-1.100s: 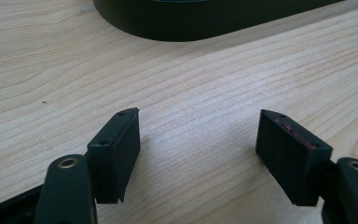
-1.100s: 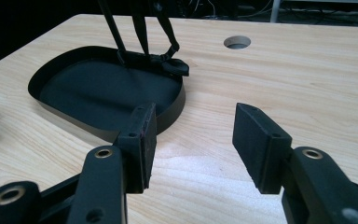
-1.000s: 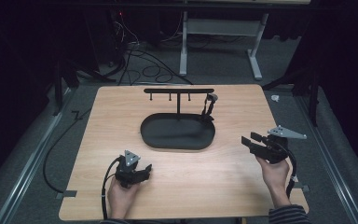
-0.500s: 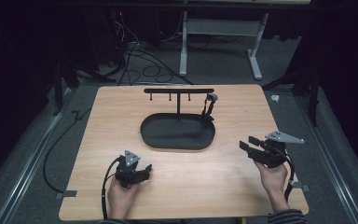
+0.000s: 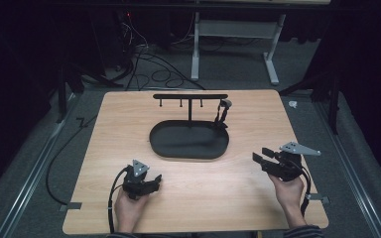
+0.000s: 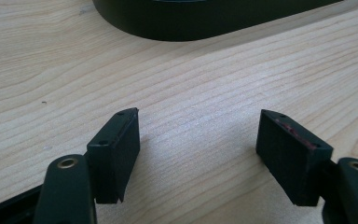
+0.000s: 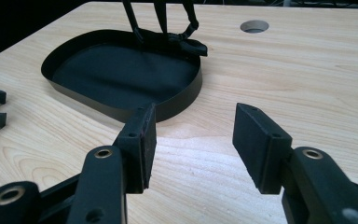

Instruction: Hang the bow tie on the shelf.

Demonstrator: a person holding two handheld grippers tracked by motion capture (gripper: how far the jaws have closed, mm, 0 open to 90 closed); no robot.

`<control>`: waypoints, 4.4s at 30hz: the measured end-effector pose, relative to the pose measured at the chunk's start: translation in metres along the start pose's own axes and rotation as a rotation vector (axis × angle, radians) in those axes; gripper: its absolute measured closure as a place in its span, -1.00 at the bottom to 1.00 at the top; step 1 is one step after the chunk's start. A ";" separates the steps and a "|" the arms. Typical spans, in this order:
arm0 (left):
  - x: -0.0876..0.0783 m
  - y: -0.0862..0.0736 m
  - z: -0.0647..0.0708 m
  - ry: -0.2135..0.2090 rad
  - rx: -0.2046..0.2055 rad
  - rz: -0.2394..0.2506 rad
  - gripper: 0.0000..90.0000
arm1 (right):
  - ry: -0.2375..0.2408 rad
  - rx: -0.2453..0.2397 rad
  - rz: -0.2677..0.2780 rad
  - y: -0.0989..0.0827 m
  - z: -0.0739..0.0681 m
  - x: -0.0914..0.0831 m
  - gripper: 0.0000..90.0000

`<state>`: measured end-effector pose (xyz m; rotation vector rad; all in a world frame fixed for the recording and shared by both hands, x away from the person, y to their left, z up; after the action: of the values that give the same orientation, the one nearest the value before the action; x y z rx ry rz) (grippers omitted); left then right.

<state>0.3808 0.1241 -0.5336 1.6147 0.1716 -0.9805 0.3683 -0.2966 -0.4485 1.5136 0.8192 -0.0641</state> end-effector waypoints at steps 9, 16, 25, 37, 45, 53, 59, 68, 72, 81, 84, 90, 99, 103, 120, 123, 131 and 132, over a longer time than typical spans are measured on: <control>0.000 0.000 0.000 0.000 0.000 0.000 -0.32 | 0.007 0.005 -0.013 -0.008 -0.003 0.005 0.14; 0.000 0.000 0.000 0.000 0.000 0.000 -0.32 | 0.012 0.007 -0.021 -0.013 -0.005 0.008 0.14; 0.000 0.000 0.000 0.000 0.000 0.000 -0.32 | 0.020 0.005 -0.029 -0.019 -0.008 0.011 0.14; 0.000 0.000 0.000 0.000 0.000 0.000 -0.32 | 0.026 0.012 -0.047 -0.027 -0.011 0.017 0.14; 0.000 0.000 0.000 0.000 0.000 0.000 -0.32 | 0.028 0.015 -0.064 -0.033 -0.013 0.021 0.14; 0.000 0.000 0.000 0.000 0.000 0.000 -0.32 | 0.030 0.008 -0.074 -0.037 -0.015 0.026 0.14; 0.000 0.000 0.000 0.000 0.000 0.000 -0.32 | 0.032 0.009 -0.083 -0.040 -0.017 0.029 0.14; 0.000 0.000 0.000 0.000 0.000 0.000 -0.32 | 0.029 0.011 -0.099 -0.044 -0.019 0.033 0.14; 0.000 0.000 0.000 0.000 0.000 0.000 -0.32 | 0.022 -0.001 -0.105 -0.046 -0.019 0.035 0.14; 0.000 0.000 0.000 0.000 0.000 0.000 -0.32 | 0.016 -0.010 -0.118 -0.050 -0.022 0.040 0.14; 0.000 0.000 0.000 0.000 0.000 0.000 -0.32 | 0.013 -0.013 -0.125 -0.051 -0.022 0.042 0.14; 0.000 0.000 0.000 0.000 0.000 0.000 -0.32 | 0.009 -0.030 -0.134 -0.053 -0.025 0.045 0.14; 0.000 0.000 0.000 0.000 0.000 0.000 -0.32 | 0.005 -0.045 -0.142 -0.055 -0.027 0.048 0.14; 0.000 0.000 0.000 0.000 0.000 0.000 -0.32 | 0.000 -0.049 -0.145 -0.056 -0.028 0.049 0.13; 0.000 0.000 0.000 0.000 0.000 0.000 -0.32 | -0.016 -0.081 -0.180 -0.062 -0.031 0.056 0.10; 0.000 0.000 0.000 0.000 0.001 -0.002 -0.32 | -0.019 -0.093 -0.183 -0.064 -0.031 0.058 0.09; 0.000 0.000 0.000 0.000 0.001 -0.002 -0.32 | -0.043 -0.149 -0.210 -0.065 -0.036 0.061 0.03; 0.000 0.000 0.000 0.000 0.001 0.000 -0.32 | -0.051 -0.182 -0.214 -0.065 -0.038 0.062 0.01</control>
<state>0.3807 0.1241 -0.5337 1.6152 0.1715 -0.9808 0.3636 -0.2425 -0.5295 1.2455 0.9188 -0.1814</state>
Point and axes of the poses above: each handheld gripper's, and its own axes: x roughly forward along the jaws, y roughly out of its top, z roughly to its right, the point moved 4 cm from there along x, roughly forward along the jaws, and after that the axes turned 1 degree about -x, right-handed, at the moved point
